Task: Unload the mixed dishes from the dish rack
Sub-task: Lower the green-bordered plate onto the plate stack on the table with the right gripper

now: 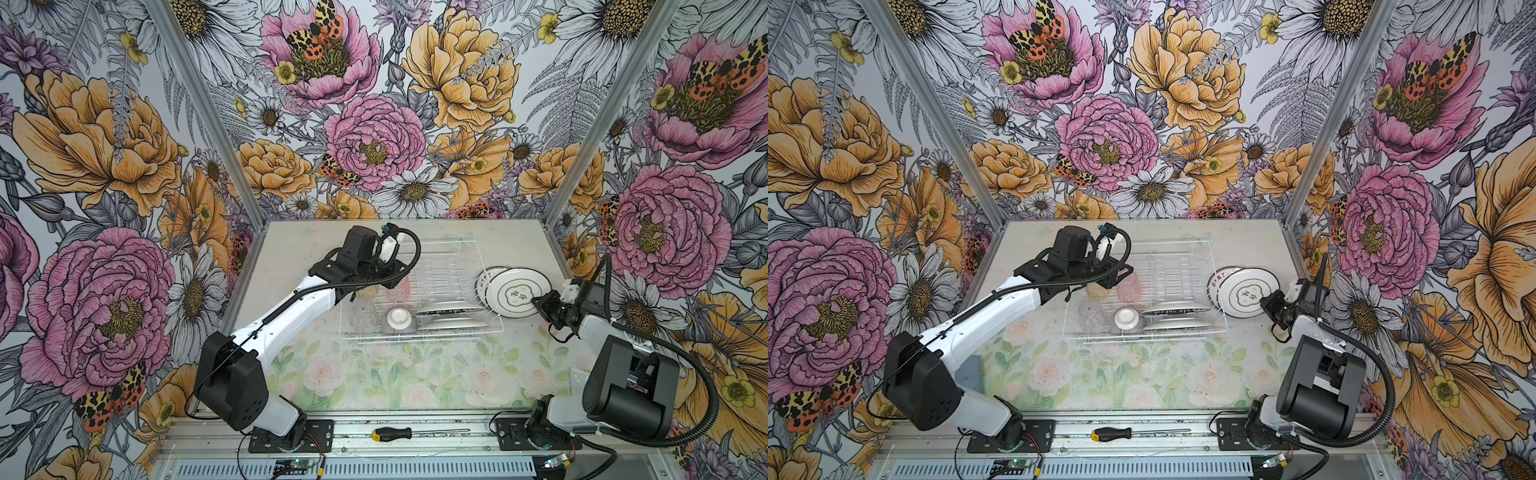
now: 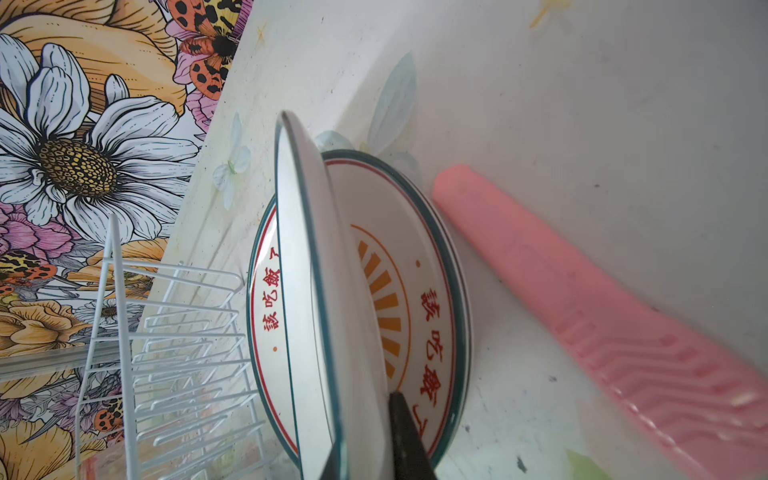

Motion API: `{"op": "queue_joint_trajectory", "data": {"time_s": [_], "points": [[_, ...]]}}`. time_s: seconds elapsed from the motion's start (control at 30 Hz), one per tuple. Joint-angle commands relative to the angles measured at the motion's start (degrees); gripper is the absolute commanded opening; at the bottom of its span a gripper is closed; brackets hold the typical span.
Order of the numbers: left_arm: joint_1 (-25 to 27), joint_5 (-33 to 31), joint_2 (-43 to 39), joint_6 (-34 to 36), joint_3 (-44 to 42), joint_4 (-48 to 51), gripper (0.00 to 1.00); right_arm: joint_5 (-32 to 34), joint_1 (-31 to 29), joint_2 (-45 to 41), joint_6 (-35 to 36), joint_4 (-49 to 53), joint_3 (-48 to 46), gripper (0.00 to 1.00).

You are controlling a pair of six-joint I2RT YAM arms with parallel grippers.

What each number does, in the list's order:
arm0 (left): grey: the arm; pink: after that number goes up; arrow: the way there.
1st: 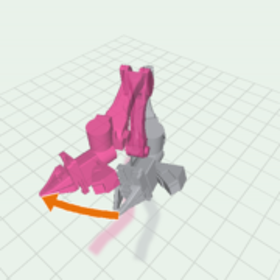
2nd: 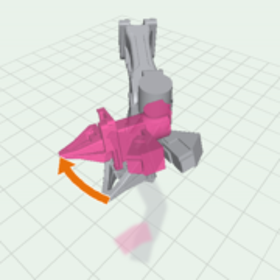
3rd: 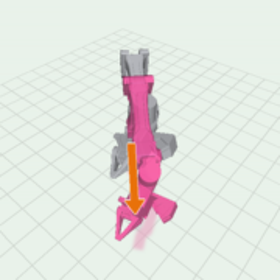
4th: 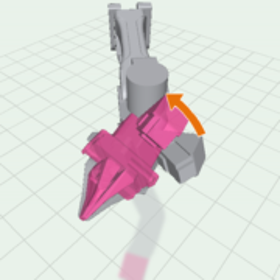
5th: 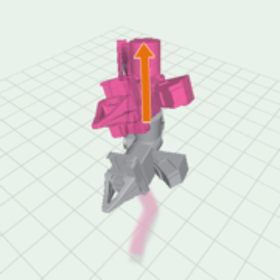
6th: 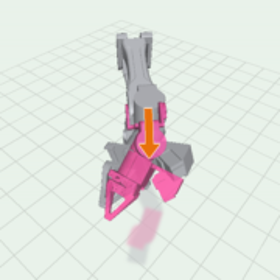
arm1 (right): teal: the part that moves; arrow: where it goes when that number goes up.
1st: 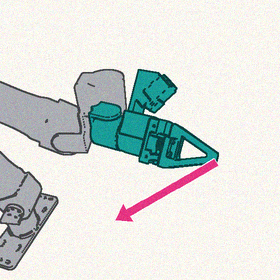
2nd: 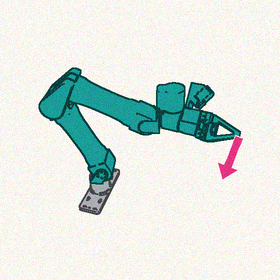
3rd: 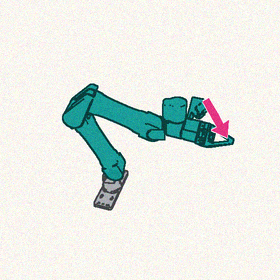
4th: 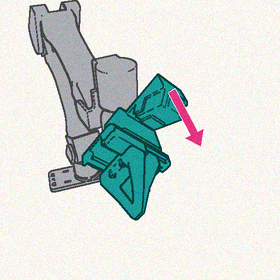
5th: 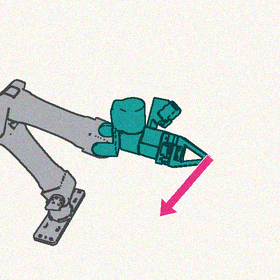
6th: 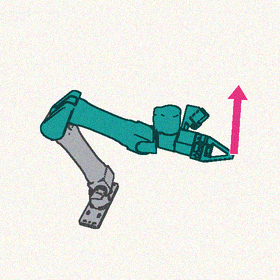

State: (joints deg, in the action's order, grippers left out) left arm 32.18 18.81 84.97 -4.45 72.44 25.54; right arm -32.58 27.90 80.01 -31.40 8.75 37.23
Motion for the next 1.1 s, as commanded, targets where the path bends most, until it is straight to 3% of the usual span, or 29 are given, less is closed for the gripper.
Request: {"op": "queue_joint_trajectory", "data": {"time_s": [0.0, 0.5, 0.73, 1.07], "points": [[-0.19, -0.44, -1.17, 0.93, 0.81, -0.2, 0.34, 0.72, -0.51, -0.02, 2.0, 0.96, 1.09, 0.16], [-0.32, -0.27, -1.23, 1.1, 0.15, -0.18, 0.34, 2.95, -0.63, -0.24, 4.62, 4.99, 2.04, 0.28], [-0.28, -0.17, -0.88, 1.11, 0.17, -0.14, 0.35, 4.28, -1.1, -0.55, 5.45, 6.37, 2.35, 0.44], [-0.37, -0.04, -0.68, 1.09, 0.09, -0.19, 0.34, 6.89, -1.62, -1.04, 6.54, 8.4, 2.87, 0.5]]}}
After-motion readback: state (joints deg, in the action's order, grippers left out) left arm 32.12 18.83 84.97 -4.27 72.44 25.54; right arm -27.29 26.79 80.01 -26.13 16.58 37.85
